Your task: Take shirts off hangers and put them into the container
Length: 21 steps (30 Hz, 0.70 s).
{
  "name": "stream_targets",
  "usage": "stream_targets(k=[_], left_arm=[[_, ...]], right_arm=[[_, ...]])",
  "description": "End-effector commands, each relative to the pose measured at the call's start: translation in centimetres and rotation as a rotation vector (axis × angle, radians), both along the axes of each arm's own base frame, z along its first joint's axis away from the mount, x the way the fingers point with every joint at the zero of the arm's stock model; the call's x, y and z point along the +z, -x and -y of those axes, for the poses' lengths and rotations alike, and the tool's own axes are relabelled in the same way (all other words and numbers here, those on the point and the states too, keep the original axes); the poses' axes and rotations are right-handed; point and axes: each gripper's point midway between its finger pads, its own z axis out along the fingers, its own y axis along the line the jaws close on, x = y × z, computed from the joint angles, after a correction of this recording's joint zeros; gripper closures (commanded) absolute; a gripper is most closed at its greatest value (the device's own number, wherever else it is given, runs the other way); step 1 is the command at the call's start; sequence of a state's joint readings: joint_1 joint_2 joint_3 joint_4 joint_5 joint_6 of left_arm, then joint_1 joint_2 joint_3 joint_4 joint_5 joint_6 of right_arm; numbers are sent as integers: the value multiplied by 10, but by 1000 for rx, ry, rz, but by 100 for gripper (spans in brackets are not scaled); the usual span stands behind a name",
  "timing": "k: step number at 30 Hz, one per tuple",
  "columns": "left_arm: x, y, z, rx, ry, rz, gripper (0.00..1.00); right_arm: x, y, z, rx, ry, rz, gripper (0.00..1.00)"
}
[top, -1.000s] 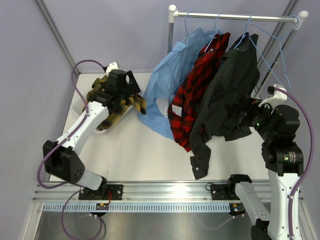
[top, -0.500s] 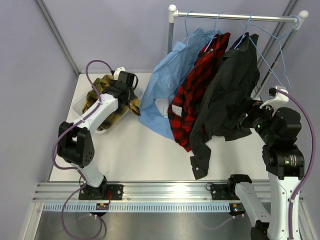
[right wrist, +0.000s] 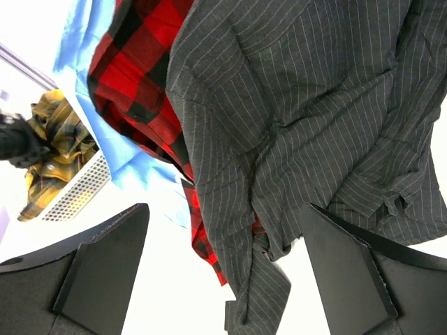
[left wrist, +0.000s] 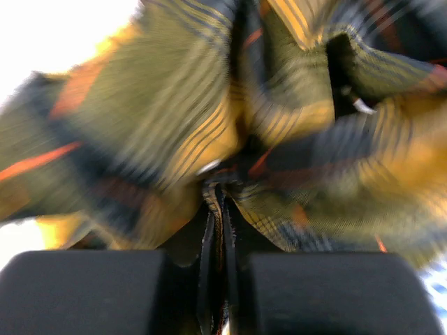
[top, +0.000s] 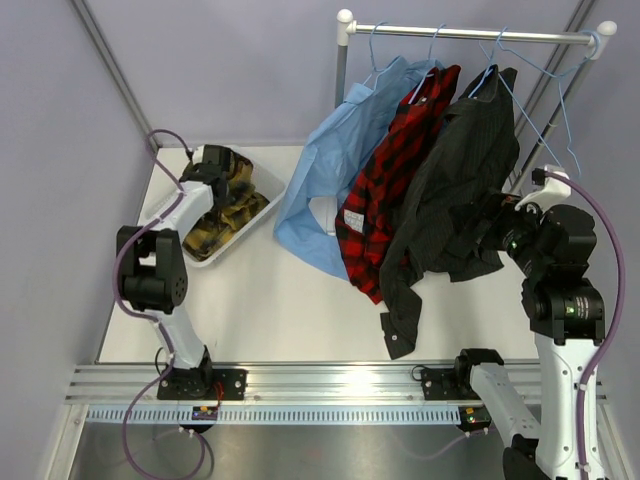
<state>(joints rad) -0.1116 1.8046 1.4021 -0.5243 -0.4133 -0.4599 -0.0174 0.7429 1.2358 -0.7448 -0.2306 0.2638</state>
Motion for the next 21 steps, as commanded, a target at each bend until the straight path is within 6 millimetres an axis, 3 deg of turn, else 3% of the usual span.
stream_targets(k=[1, 5, 7, 8, 9, 10, 13, 14, 16, 17, 21], left_arm=[[-33, 1, 2, -11, 16, -71, 81], [-62, 7, -4, 7, 60, -139, 66], [-59, 8, -4, 1, 81, -138, 65], [-52, 8, -2, -14, 92, -125, 59], [-40, 7, 0, -22, 101, -97, 52], [-14, 6, 3, -43, 113, -38, 33], [41, 3, 6, -70, 114, 89, 7], [73, 5, 7, -98, 101, 158, 3], [105, 9, 10, -133, 92, 225, 1], [134, 14, 13, -165, 98, 291, 1], [185, 27, 32, -278, 135, 405, 1]], right_arm=[[20, -2, -4, 37, 33, 64, 0], [25, -3, 1, 16, 64, 65, 1], [28, -3, 2, 14, 66, 73, 1], [30, -2, 2, 15, 69, 76, 1], [30, -2, 2, 17, 70, 78, 0], [31, -1, 2, 17, 73, 82, 1], [34, 0, 1, 27, 77, 88, 1], [35, 0, 0, 31, 81, 94, 0], [38, 2, 0, 34, 82, 105, 1], [40, 3, 0, 36, 87, 113, 1], [40, 4, -3, 57, 88, 116, 1]])
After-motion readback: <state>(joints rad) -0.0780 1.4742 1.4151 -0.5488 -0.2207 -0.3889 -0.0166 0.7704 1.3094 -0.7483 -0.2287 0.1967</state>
